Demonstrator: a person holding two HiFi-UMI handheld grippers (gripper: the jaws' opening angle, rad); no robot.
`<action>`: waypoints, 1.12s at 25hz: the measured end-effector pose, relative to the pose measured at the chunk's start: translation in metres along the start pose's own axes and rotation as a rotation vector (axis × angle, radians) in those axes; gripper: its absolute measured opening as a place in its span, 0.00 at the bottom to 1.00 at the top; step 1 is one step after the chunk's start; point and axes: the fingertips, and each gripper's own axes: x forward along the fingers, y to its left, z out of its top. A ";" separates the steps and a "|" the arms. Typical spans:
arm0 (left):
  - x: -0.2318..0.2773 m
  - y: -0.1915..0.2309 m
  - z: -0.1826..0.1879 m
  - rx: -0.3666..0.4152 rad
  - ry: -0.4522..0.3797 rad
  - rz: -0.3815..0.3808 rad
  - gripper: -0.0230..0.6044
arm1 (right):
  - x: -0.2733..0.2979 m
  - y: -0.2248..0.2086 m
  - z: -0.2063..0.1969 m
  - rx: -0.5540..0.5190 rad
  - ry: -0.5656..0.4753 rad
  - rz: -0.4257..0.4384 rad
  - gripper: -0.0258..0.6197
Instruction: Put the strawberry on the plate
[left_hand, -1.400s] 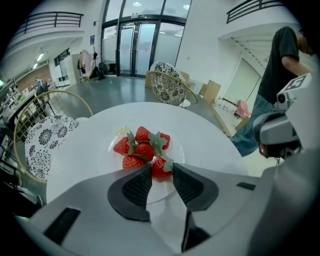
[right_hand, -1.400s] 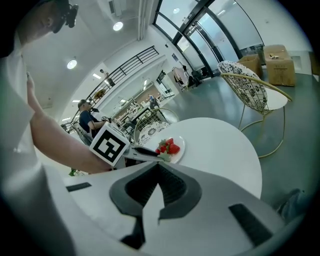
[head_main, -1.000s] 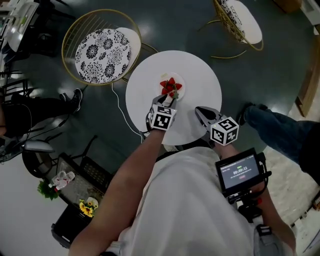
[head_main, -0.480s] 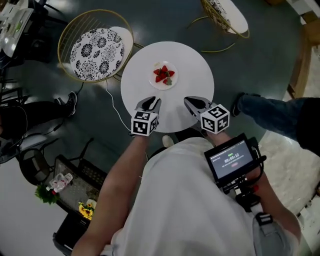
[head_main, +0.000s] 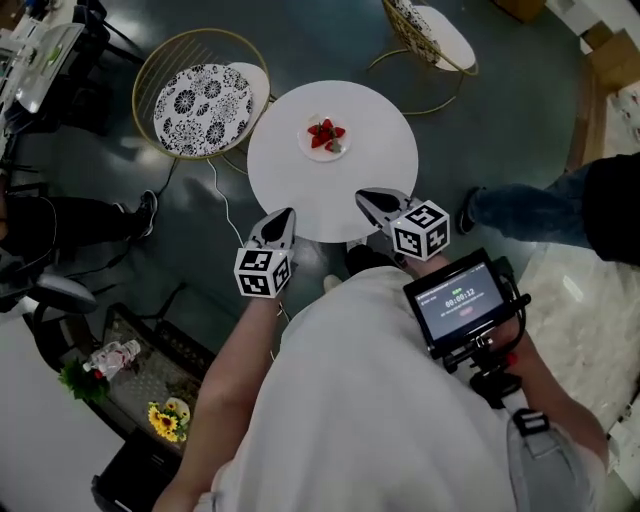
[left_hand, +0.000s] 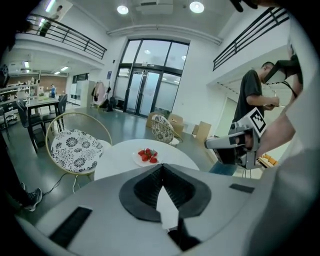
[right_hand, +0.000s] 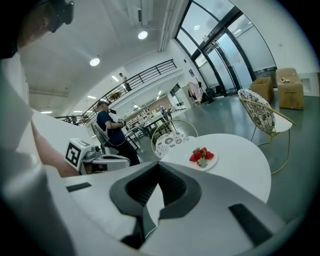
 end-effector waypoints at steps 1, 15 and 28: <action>-0.012 -0.003 0.001 0.000 -0.022 0.001 0.05 | -0.004 0.008 -0.001 -0.010 -0.003 0.003 0.05; -0.143 -0.056 -0.035 0.007 -0.170 -0.057 0.05 | -0.067 0.127 -0.039 -0.112 -0.074 0.002 0.05; -0.143 -0.072 -0.044 0.020 -0.170 -0.083 0.05 | -0.082 0.132 -0.053 -0.119 -0.109 -0.020 0.05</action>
